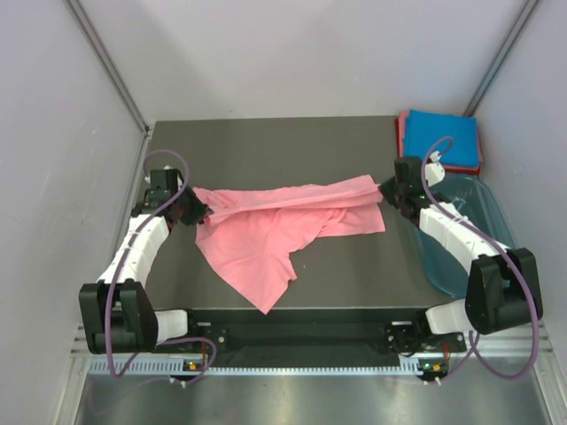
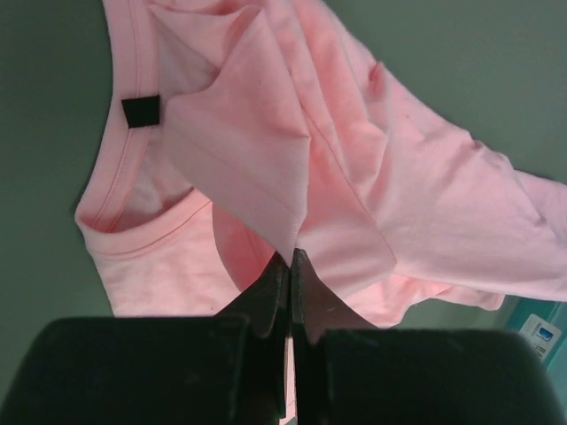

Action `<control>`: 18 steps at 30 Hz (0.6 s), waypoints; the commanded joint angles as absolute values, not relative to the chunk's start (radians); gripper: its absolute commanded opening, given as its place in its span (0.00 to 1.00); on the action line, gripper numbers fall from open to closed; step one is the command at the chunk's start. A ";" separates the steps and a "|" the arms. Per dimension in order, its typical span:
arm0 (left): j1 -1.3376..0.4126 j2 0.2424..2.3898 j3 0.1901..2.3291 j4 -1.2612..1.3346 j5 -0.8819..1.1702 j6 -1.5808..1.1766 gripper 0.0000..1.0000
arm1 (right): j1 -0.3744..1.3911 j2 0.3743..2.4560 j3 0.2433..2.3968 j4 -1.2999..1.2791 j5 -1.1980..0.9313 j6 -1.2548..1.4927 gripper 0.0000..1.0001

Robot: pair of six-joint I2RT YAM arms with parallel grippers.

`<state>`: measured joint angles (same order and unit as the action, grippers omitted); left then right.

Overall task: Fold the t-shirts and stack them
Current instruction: Flatten the tshirt out

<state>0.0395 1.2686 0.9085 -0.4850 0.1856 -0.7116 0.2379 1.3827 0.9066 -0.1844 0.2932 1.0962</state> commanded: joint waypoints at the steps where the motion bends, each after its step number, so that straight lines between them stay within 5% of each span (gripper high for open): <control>1: 0.046 1.226 0.858 -0.523 0.183 -0.704 0.00 | 0.230 1.368 0.838 -0.170 0.218 0.853 0.00; 12: 0.046 1.216 0.730 -0.531 0.284 -0.681 0.00 | 0.230 1.382 0.654 -0.058 0.054 0.804 0.01; 18: 0.045 1.187 0.712 -0.534 0.278 -0.678 0.00 | 0.230 1.371 0.623 -0.058 0.072 0.880 0.22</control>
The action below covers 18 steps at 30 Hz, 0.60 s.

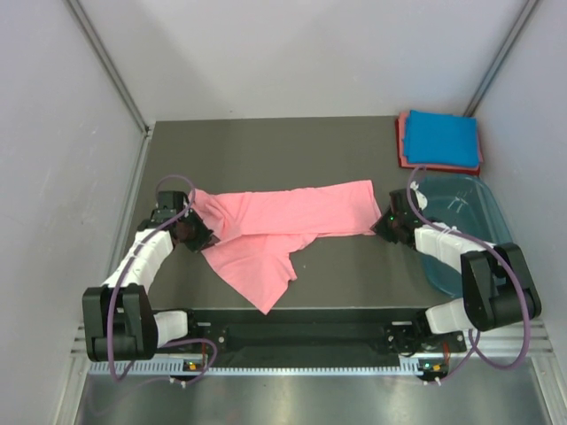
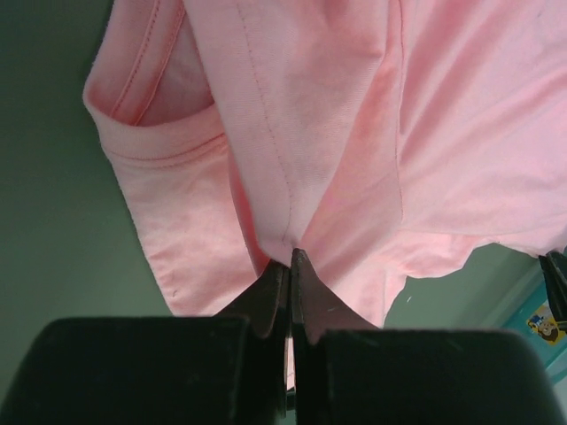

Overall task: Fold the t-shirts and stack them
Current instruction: Flatten the tshirt out

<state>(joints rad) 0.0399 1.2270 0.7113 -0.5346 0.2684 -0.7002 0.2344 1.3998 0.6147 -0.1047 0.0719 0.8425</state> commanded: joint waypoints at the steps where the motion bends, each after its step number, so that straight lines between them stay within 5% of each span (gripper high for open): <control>1: 0.044 1.186 0.715 -0.535 0.275 -0.678 0.00 | 0.229 1.376 0.623 -0.063 0.074 0.891 0.25; 9: 0.045 1.175 0.715 -0.532 0.262 -0.677 0.00 | 0.230 1.365 0.591 -0.043 0.133 0.956 0.27; 16: 0.046 1.178 0.733 -0.514 0.244 -0.683 0.00 | 0.230 1.381 0.643 -0.048 0.230 0.922 0.00; 18: 0.044 1.174 0.765 -0.515 0.236 -0.693 0.00 | 0.230 1.352 0.667 -0.060 0.267 0.885 0.00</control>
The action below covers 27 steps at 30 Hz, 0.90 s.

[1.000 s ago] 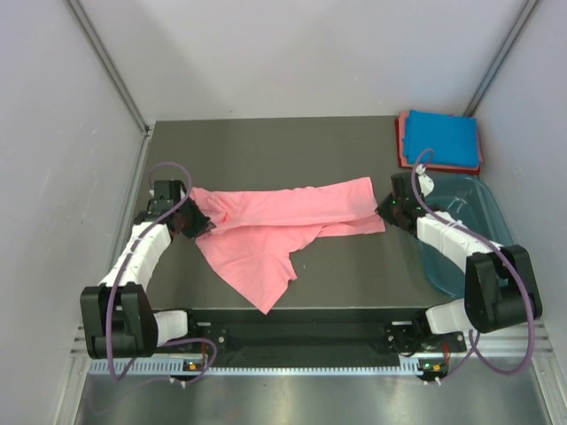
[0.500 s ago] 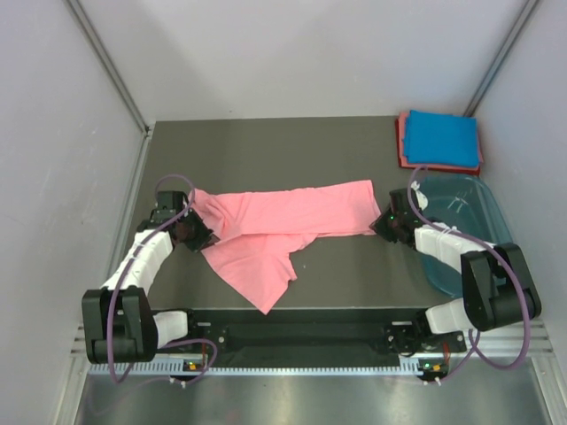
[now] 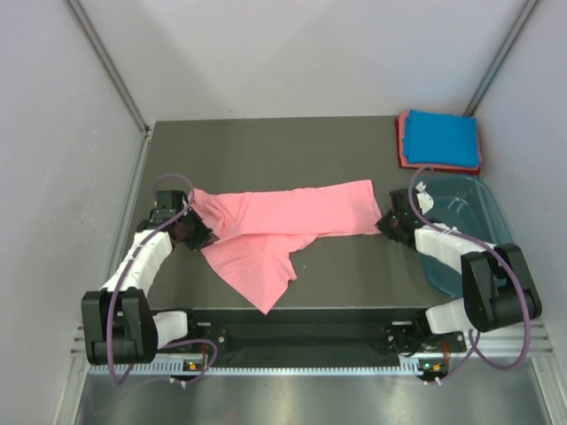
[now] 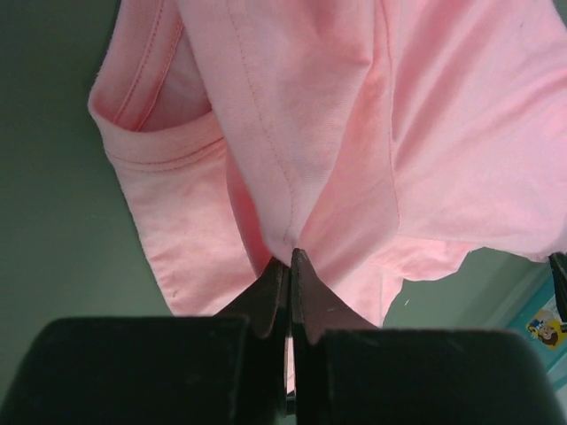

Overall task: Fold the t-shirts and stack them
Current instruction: Flatten the tshirt out

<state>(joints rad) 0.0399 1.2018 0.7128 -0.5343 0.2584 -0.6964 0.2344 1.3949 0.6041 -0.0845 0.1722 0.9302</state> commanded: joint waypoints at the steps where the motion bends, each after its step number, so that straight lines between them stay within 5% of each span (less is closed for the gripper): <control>1: 0.046 1.166 0.784 -0.512 0.235 -0.696 0.00 | 0.230 1.333 0.698 -0.070 0.279 0.876 0.00; 11: 0.038 1.117 1.384 -0.622 0.196 -0.752 0.00 | 0.230 1.008 1.116 -0.245 0.361 0.603 0.00; 19: 0.035 1.219 2.074 -0.876 0.320 -0.695 0.00 | 0.230 0.861 1.440 -0.402 0.132 0.535 0.00; 27: 0.038 1.039 2.171 -1.057 0.387 -0.696 0.00 | 0.230 0.502 1.413 -0.471 0.030 0.529 0.00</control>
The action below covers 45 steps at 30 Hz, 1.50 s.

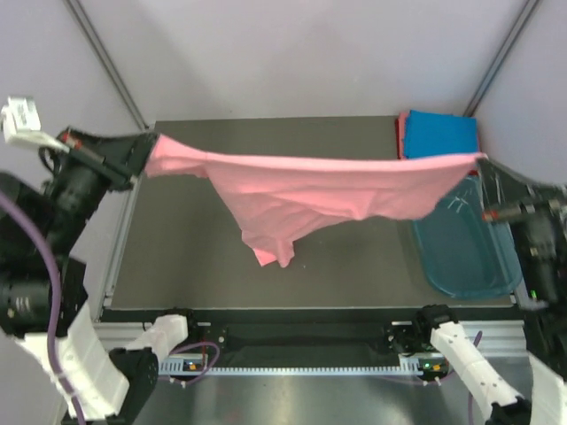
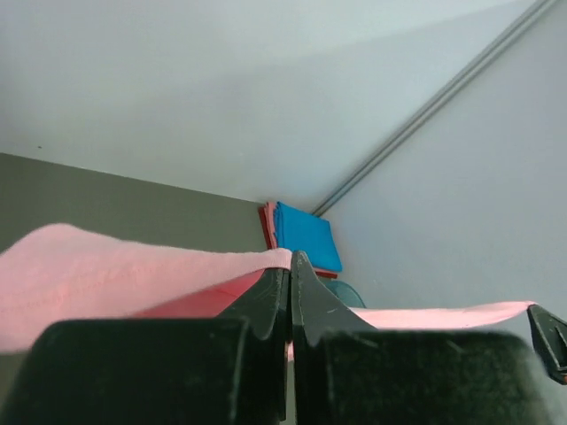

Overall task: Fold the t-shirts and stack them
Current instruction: Flatten the tshirt out

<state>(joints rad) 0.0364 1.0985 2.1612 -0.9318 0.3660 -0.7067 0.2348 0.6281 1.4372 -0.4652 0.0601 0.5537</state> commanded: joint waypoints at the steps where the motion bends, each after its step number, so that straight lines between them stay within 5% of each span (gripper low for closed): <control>1: 0.040 1.028 2.104 -1.058 0.382 -0.692 0.00 | 0.229 0.474 1.317 -0.441 0.050 0.546 0.00; 6: 0.040 1.069 1.920 -1.020 0.368 -0.676 0.00 | 0.229 0.656 1.311 -0.420 0.003 0.597 0.00; 9: 0.040 1.158 2.063 -1.034 0.335 -0.678 0.00 | 0.229 0.788 1.525 -0.491 -0.040 0.565 0.00; 11: 0.040 1.236 2.172 -1.066 0.269 -0.657 0.00 | 0.229 0.811 1.444 -0.370 -0.046 0.580 0.00; 14: 0.038 1.326 2.227 -1.100 0.349 -0.658 0.00 | 0.232 0.955 1.659 -0.595 -0.127 0.525 0.00; 17: 0.037 1.263 2.119 -0.987 0.344 -0.687 0.00 | 0.241 0.856 1.476 -0.379 -0.061 0.555 0.00; 20: 0.038 1.287 2.146 -0.988 0.334 -0.661 0.00 | 0.239 0.951 1.693 -0.581 -0.065 0.479 0.00; 27: 0.037 1.302 2.198 -1.032 0.307 -0.620 0.00 | 0.241 0.936 1.657 -0.506 -0.043 0.465 0.00; 33: 0.038 1.266 2.319 -1.114 0.187 -0.603 0.00 | 0.239 0.838 1.605 -0.537 -0.011 0.482 0.00; 45: 0.038 1.068 2.376 -1.158 0.321 -0.669 0.00 | 0.239 0.554 1.706 -0.796 -0.006 0.505 0.00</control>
